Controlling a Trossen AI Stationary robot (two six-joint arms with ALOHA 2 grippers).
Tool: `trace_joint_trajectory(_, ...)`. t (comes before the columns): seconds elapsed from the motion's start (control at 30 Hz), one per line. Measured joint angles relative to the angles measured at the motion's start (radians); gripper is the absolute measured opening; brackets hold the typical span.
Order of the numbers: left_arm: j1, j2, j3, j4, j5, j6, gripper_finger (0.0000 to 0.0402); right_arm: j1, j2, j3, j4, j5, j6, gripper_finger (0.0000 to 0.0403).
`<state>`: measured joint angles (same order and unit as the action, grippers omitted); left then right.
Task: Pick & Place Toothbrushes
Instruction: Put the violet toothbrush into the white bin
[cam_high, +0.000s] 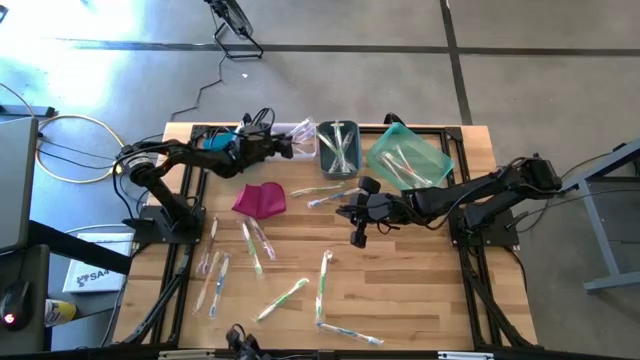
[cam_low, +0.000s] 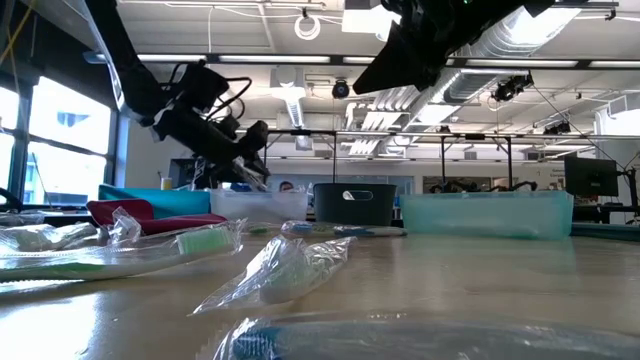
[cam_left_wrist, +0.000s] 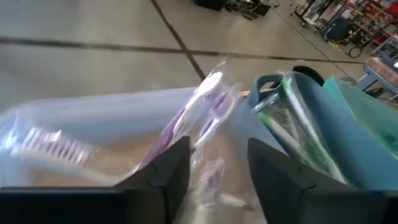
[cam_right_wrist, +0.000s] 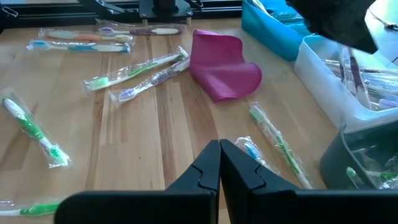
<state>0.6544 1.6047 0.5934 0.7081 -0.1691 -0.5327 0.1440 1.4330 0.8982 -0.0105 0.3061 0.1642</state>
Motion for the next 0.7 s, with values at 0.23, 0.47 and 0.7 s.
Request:
trace_joint_trajectory(0.23, 0.000, 0.000, 0.112, 0.000, -0.018, 0.192, 0.0202, 0.000, 0.000, 0.000, 0.000, 0.000, 0.026, 0.0002)
trace_joint_trajectory(0.47, 0.000, 0.000, 0.233, -0.142, -0.102, 0.463, 0.0205, 0.000, 0.000, 0.000, 0.000, 0.000, 0.053, 0.0002)
trace_joint_trajectory(0.7, 0.001, 0.000, 0.277, -0.302, -0.258, 0.589, 0.0205, 0.000, 0.000, 0.000, 0.015, 0.007, 0.051, 0.0002)
